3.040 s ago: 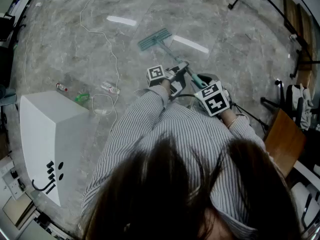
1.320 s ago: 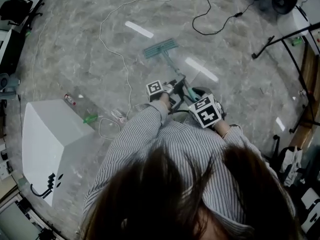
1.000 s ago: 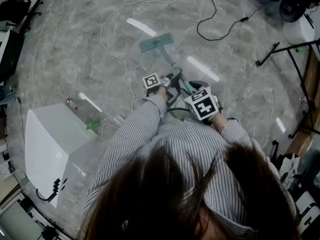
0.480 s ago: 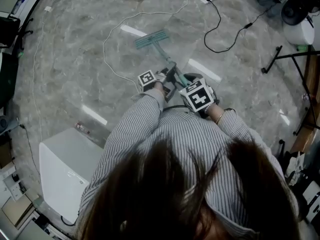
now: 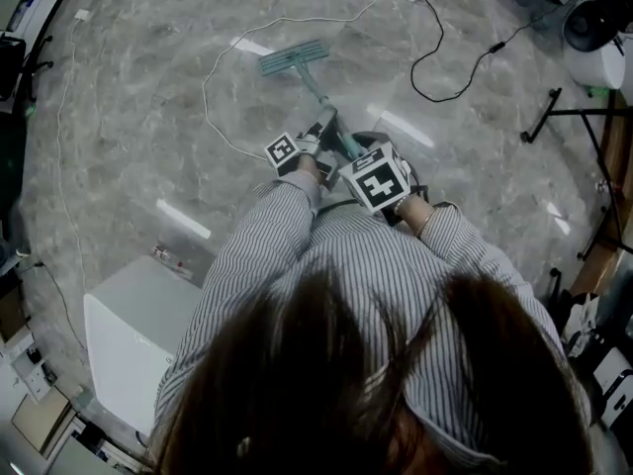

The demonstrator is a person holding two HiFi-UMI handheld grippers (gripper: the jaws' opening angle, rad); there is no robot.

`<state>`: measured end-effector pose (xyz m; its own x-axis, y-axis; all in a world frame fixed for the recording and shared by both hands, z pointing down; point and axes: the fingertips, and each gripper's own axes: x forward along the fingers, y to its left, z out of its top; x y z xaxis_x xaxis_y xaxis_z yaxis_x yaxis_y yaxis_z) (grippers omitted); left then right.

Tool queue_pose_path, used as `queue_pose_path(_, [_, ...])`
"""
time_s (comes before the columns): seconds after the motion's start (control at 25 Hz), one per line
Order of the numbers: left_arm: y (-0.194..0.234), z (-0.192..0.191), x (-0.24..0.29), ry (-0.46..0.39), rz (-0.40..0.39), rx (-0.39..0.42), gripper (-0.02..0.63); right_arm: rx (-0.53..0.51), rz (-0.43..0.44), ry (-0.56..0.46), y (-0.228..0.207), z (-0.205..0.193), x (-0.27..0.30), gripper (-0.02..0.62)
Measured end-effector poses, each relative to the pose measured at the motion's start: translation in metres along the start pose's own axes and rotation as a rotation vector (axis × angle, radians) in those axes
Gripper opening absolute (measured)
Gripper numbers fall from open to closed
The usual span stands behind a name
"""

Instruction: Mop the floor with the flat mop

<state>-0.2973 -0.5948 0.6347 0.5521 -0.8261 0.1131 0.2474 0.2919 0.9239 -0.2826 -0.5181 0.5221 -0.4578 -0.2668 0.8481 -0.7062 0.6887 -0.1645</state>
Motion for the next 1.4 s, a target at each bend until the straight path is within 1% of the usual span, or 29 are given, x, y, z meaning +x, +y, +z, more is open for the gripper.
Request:
queue_pose_path(0.12, [0.002,0.000,0.003,-0.019,-0.010,-0.017,0.201,-0.004,0.004,0.004,-0.004,-0.001,0.002,0.178])
queue_pose_path(0.24, [0.007,-0.008,0.004,-0.045,-0.001,-0.026,0.195,0.001,0.004,0.009,-0.010,-0.010,-0.003,0.178])
queue_pose_path(0.32, [0.012,-0.021,0.002,-0.040,0.008,-0.021,0.193,-0.002,0.000,0.016,-0.013,-0.021,-0.012,0.178])
queue_pose_path(0.44, [0.023,-0.046,-0.005,-0.015,0.025,-0.008,0.193,0.000,0.015,0.038,-0.013,-0.046,-0.027,0.178])
queue_pose_path(0.52, [0.034,-0.066,-0.011,-0.010,0.038,-0.006,0.190,0.025,0.036,0.052,-0.013,-0.069,-0.036,0.176])
queue_pose_path(0.68, [0.056,-0.118,-0.017,-0.047,0.036,-0.028,0.183,0.066,0.048,0.047,-0.025,-0.118,-0.067,0.169])
queue_pose_path(0.8, [0.075,-0.166,-0.023,-0.048,0.015,-0.042,0.183,0.059,0.048,0.041,-0.032,-0.161,-0.097,0.164])
queue_pose_path(0.96, [0.106,-0.234,-0.037,-0.027,0.015,-0.028,0.183,0.053,0.059,0.036,-0.035,-0.229,-0.133,0.163])
queue_pose_path(1.08, [0.125,-0.286,-0.056,-0.058,-0.004,-0.034,0.183,0.048,0.068,0.041,-0.030,-0.279,-0.164,0.163])
queue_pose_path(1.16, [0.142,-0.316,-0.069,-0.069,0.003,-0.024,0.177,0.036,0.070,0.042,-0.025,-0.309,-0.184,0.163])
queue_pose_path(1.24, [0.163,-0.343,-0.081,-0.042,0.031,-0.003,0.173,0.031,0.073,0.042,-0.020,-0.339,-0.205,0.163])
queue_pose_path(1.32, [0.176,-0.371,-0.094,-0.001,0.057,-0.007,0.170,0.053,0.077,0.031,-0.015,-0.365,-0.223,0.163])
queue_pose_path(1.4, [0.182,-0.391,-0.106,0.025,0.066,-0.020,0.167,0.088,0.078,0.010,-0.008,-0.381,-0.237,0.163])
